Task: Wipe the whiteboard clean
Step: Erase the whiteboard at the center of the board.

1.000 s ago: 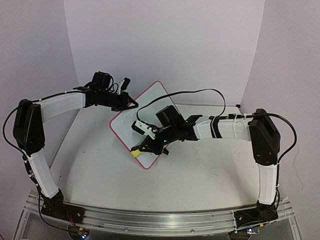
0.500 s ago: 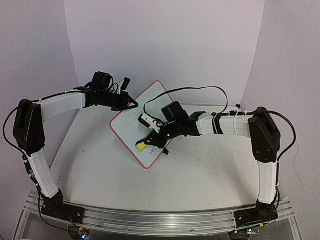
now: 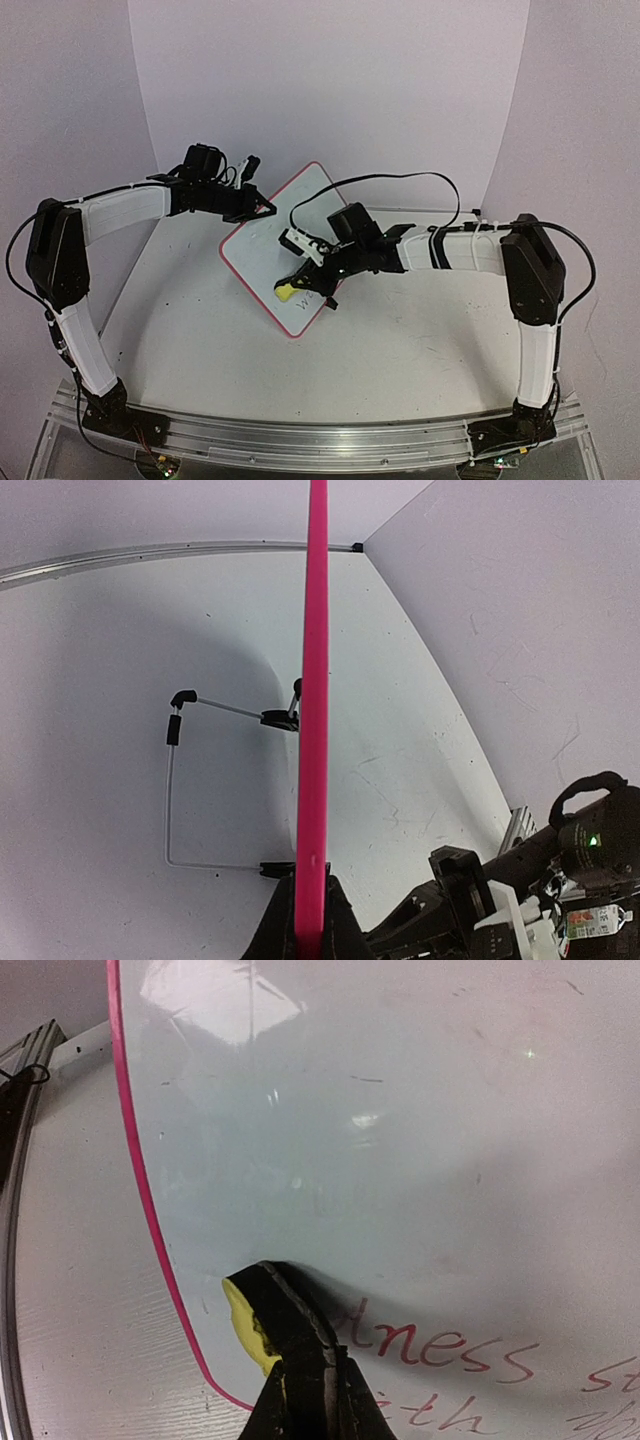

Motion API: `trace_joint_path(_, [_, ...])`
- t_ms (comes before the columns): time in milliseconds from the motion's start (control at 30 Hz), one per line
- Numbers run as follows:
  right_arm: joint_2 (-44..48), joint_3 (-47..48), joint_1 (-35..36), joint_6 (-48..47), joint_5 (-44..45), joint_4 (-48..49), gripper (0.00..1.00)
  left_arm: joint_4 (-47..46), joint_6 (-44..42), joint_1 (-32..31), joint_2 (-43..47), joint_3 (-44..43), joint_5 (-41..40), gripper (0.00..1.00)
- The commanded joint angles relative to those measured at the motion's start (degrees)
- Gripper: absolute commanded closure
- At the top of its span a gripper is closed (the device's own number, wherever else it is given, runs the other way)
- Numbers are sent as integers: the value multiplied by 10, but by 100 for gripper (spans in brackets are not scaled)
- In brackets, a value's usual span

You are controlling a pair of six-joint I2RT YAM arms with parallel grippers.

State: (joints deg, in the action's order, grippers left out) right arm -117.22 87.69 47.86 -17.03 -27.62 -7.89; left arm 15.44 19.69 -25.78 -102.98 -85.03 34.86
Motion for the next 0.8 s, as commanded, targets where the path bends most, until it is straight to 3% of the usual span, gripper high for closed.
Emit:
trace_joint_path(0, [6,-33,46,-14,-12,46,100,38,17,-25,7,14,16,100])
trace_joint_path(333, [9,-45,61,-10,-23,54,100,38,17,-26,8,14,15,100])
trace_joint_path(600, [-4,-50,60,-15,56,49,100,38,16,-26,9,15,15,100])
trace_joint_path(767, [2,-42,13,1,91,48,100,38,16,-26,12,15,16,100])
